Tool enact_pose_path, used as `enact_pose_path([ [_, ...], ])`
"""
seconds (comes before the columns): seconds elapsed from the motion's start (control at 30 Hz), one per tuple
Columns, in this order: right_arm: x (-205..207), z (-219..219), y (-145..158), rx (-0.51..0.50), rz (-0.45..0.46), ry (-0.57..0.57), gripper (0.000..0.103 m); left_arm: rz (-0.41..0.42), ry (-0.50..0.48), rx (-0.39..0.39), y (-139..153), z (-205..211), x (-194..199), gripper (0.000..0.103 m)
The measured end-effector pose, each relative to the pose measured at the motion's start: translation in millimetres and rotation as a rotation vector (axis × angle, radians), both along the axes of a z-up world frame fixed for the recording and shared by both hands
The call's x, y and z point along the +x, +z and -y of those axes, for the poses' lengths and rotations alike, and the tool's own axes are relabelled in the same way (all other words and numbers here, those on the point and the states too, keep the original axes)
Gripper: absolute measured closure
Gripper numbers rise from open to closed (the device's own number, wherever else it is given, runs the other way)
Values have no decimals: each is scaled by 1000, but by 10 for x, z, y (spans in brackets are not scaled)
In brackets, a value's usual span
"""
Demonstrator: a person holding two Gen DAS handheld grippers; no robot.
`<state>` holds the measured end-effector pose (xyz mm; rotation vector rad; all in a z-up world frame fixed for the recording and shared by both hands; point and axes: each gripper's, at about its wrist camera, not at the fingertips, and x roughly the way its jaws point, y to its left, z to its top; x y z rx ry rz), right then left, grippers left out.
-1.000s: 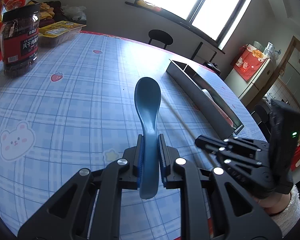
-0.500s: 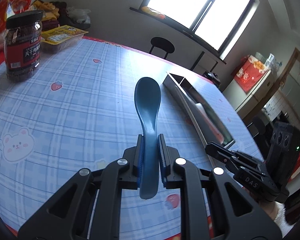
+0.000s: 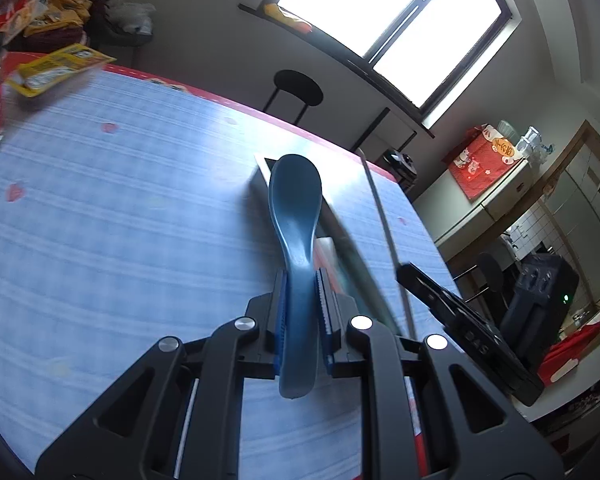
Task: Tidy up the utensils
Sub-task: 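Carry the blue spoon and white chopstick over the steel tray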
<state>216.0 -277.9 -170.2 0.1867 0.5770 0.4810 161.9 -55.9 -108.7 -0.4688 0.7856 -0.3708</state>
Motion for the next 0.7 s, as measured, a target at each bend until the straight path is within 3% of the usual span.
enact_pose_path([
  [0.23,278,187,-150,100,-22,5,97,-42,-2,-29,-96,461,330,85],
  [0.47,376,228,-333,97,-105,0,97,-107,32,-50,-359,650,661,85],
  [0.7,420,229,-394,89,-120,-18,97,-126,63,-44,-498,734,794,85],
])
